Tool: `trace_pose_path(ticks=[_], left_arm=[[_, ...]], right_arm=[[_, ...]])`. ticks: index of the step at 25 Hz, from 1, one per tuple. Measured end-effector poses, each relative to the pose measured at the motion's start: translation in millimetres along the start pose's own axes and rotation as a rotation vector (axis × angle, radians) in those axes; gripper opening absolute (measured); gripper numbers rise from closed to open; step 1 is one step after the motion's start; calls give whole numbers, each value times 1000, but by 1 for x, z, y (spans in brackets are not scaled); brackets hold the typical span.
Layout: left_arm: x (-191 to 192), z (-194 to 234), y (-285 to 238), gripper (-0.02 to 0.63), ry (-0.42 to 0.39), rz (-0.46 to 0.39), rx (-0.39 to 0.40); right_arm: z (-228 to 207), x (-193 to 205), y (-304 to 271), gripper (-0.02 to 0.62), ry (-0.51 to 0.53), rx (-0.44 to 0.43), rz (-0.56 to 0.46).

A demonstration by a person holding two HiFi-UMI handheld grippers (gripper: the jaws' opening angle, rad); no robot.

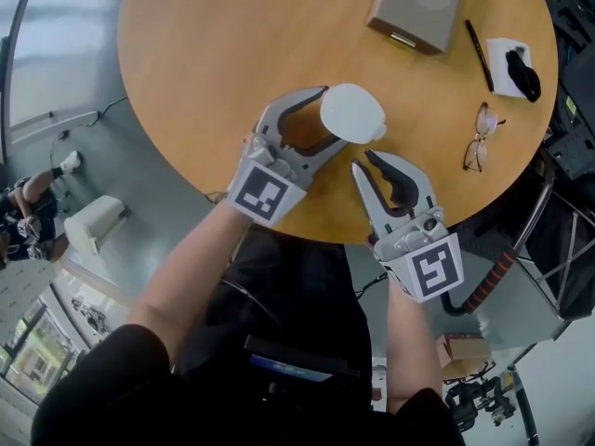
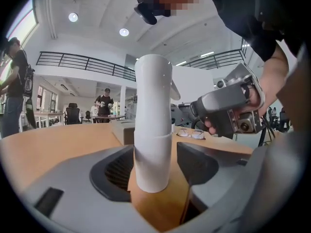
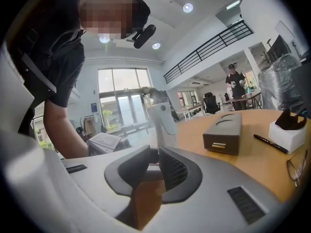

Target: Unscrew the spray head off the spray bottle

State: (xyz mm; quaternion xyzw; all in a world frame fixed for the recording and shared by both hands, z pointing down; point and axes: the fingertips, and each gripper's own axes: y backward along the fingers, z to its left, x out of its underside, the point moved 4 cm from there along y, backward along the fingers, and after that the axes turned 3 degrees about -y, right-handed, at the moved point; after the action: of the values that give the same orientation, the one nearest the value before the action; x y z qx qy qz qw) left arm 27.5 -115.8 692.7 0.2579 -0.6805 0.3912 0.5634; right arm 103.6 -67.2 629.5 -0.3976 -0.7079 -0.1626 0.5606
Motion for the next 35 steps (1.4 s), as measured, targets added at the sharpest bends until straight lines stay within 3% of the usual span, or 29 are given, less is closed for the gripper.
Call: trace_pose_path(ticks=[14,24,29,35], left_arm=[[-8,5,-27,316,19,-64,34],[-15,-1,-37,301,-35,-85,91],[-34,0,-19,299,-54,-60,87],[-90,4,13,299,-22,-60,74]], right_arm=[[2,12,4,83,-13,29,-18],[4,18,15,84,-33,37,-31],[17,-3,25,84,-23,25,-57],[48,-65,38,94,36,-20,-90]])
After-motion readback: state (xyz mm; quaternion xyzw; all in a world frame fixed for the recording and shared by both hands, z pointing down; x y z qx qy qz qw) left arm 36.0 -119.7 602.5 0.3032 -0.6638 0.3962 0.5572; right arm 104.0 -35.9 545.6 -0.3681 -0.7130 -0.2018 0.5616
